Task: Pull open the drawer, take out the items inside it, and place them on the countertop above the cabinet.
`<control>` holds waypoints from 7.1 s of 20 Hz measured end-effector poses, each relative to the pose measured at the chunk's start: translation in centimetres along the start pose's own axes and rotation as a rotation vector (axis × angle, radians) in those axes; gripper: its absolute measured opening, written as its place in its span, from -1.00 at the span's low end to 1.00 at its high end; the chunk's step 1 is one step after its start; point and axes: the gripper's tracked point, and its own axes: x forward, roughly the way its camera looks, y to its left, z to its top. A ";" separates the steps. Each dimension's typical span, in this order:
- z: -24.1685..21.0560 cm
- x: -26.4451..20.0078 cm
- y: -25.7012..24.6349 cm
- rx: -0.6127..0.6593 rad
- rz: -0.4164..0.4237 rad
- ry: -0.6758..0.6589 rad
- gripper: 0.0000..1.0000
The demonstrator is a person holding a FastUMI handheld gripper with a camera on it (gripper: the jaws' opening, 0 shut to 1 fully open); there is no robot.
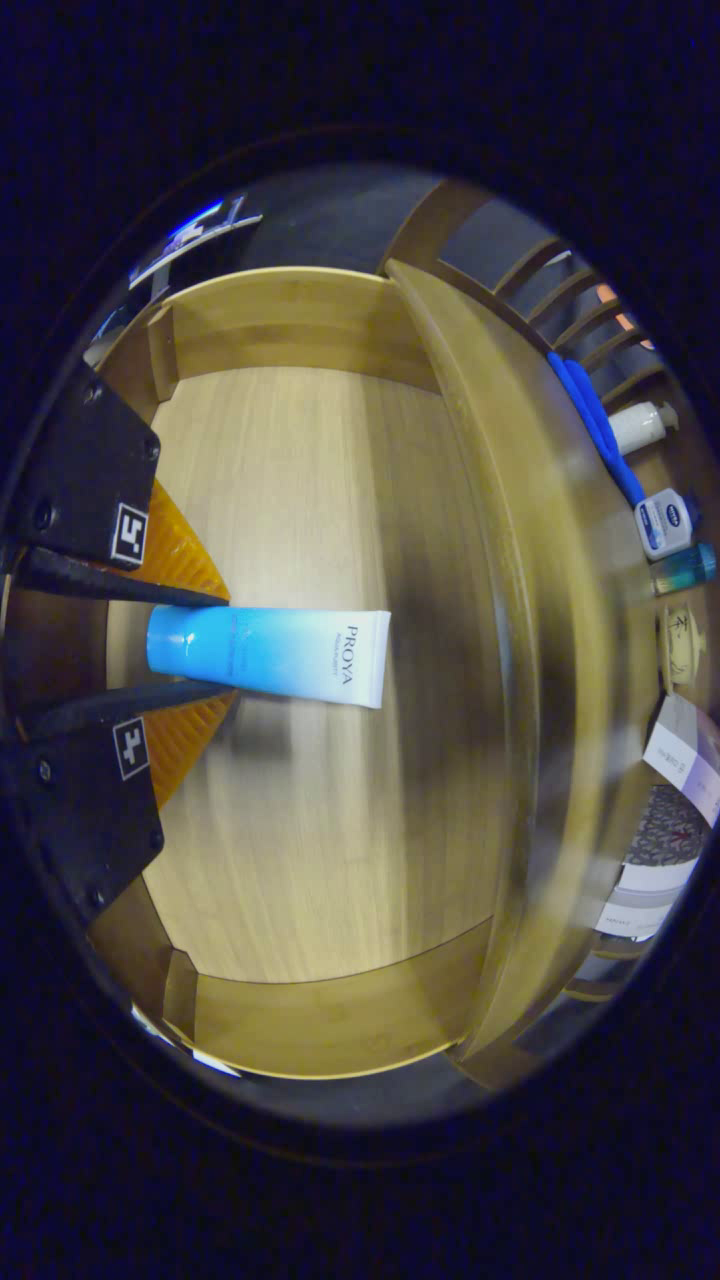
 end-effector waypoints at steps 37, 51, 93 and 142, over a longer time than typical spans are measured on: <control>15.8 -6.3 0.4 -0.029 -0.043 -0.222 -0.15; 14.1 -15.3 1.5 -0.079 -0.014 -0.602 0.28; -11.3 -2.9 -1.4 -0.127 -0.048 -1.112 0.95; 0.9 -9.7 1.6 -0.156 -0.030 -1.179 0.95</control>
